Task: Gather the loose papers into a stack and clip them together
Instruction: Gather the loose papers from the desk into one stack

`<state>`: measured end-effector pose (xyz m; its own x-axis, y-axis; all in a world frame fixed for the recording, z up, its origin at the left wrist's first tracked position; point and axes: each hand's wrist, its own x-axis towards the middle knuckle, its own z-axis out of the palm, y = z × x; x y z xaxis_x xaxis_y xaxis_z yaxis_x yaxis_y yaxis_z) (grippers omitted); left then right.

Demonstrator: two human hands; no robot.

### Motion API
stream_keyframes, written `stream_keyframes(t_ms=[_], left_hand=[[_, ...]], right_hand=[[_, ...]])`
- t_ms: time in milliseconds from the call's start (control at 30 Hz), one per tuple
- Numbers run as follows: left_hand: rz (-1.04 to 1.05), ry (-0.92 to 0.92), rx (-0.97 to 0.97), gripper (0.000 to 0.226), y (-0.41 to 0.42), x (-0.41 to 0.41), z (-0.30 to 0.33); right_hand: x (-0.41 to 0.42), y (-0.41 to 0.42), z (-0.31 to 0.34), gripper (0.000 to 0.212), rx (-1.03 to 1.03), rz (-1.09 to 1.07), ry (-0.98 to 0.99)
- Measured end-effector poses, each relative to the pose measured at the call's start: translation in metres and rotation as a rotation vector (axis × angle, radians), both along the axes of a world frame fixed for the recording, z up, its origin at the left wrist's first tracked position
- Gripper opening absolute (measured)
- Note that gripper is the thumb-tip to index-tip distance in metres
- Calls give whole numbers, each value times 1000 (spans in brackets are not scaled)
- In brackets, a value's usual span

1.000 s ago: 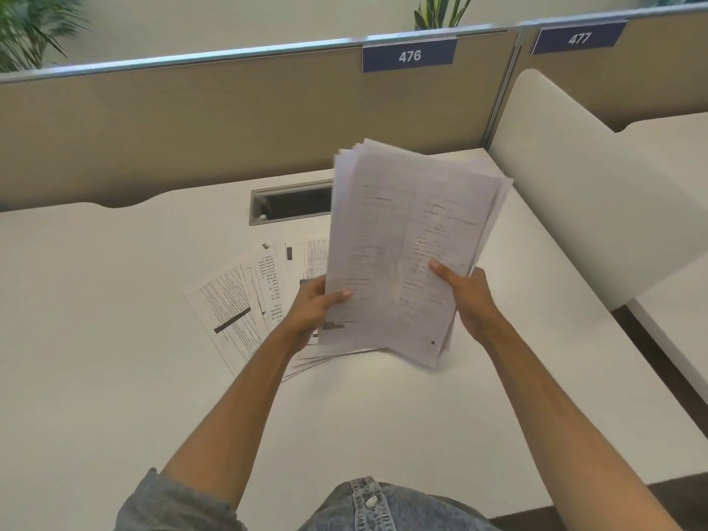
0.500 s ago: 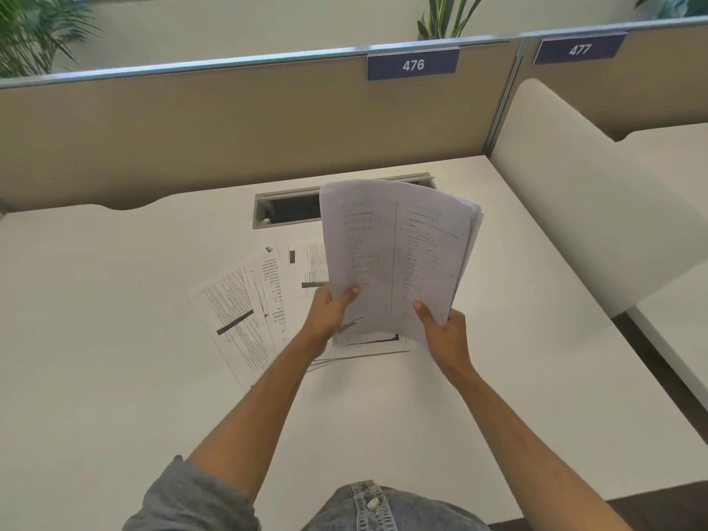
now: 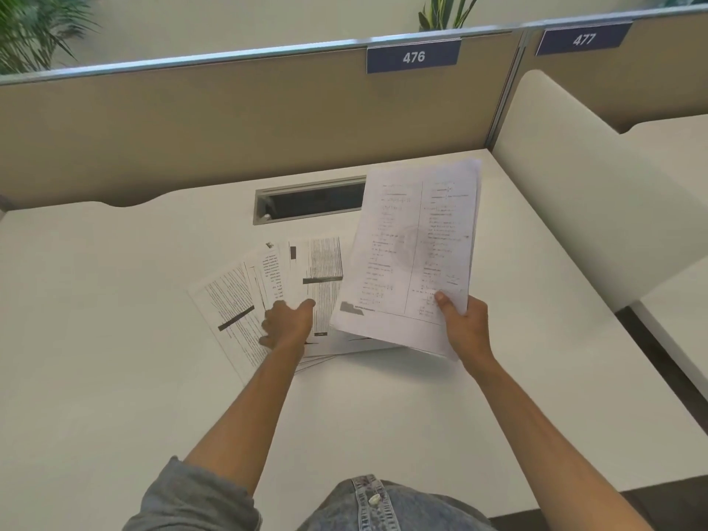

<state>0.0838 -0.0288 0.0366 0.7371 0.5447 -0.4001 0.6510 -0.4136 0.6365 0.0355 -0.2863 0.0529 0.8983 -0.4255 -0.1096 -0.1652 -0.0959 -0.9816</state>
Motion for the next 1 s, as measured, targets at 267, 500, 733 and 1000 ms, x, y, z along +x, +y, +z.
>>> stream_keyframes(t_ms=[267,500,733,1000], left_hand=[[-65,155,269,104,-1,3,-10],[-10,177,221,107,-4,6,-8],[6,161,120,122,6,10,-11],[38,39,44,47,15,2,-16]], right_hand=[[-5,-5,-5,28,17,8,61],[-7,-6,-2,27,19,4,66],[-7,-3,-1,28,28,7,71],[-6,-3,4,28,35,26,74]])
